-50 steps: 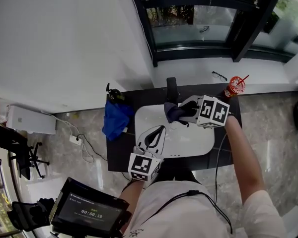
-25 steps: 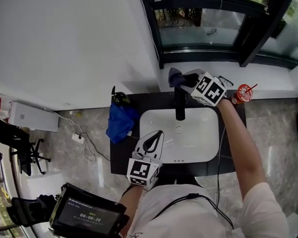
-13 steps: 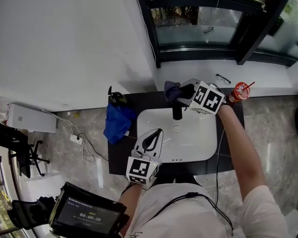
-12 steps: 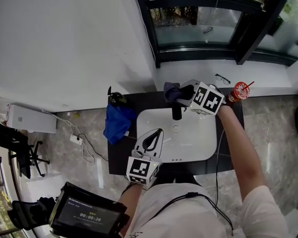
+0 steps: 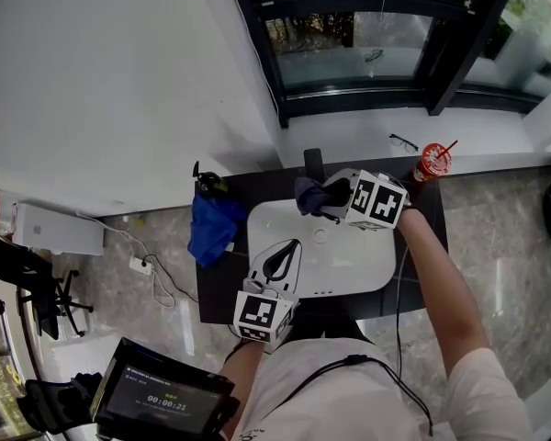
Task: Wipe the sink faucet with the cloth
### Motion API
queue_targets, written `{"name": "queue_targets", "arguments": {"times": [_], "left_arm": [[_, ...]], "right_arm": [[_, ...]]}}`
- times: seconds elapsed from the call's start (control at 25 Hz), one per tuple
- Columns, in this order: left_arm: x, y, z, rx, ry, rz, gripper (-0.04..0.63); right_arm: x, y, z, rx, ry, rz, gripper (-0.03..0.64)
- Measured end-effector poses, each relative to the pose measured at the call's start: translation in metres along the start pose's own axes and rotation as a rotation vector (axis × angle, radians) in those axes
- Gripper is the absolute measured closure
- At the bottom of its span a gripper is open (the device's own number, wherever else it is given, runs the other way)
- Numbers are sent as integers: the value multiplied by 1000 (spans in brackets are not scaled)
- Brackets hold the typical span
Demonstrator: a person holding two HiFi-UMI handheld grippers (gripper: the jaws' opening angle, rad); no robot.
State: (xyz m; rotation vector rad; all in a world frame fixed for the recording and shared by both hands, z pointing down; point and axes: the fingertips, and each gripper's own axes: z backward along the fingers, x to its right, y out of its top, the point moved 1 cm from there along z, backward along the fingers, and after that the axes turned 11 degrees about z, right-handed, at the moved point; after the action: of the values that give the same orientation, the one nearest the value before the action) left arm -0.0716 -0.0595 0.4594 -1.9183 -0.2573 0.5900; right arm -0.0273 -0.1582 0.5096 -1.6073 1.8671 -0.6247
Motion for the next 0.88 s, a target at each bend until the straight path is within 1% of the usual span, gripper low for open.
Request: {"name": "queue_targets", "arguments": {"times": [0.08,0.2,0.32,0.44,0.64,0.76,0.88], "left_arm": [[1,0,1,-1,-1,1,601],[2,2,1,4,-2,1,601],[0,2,1,7,0,1,601],[-1,2,2,8,2,0,601],[-1,2,1,6,3,-8,601],[-3,3,0,5,8,-8,601],[-5,3,2,3,17,-4,601]], "right_arm": [[-16,0,0,18,34,-14,497],[-35,-1,3,61,56,-29,497],[-40,5,14,165,37,-79,497],[-26,4,32,267,-38,-152,497],[16,-20,55,331,-205,-259,497],[35,-39,56,339,-287,-322,497],[43,-60,49,303,-335,-365,497]]}}
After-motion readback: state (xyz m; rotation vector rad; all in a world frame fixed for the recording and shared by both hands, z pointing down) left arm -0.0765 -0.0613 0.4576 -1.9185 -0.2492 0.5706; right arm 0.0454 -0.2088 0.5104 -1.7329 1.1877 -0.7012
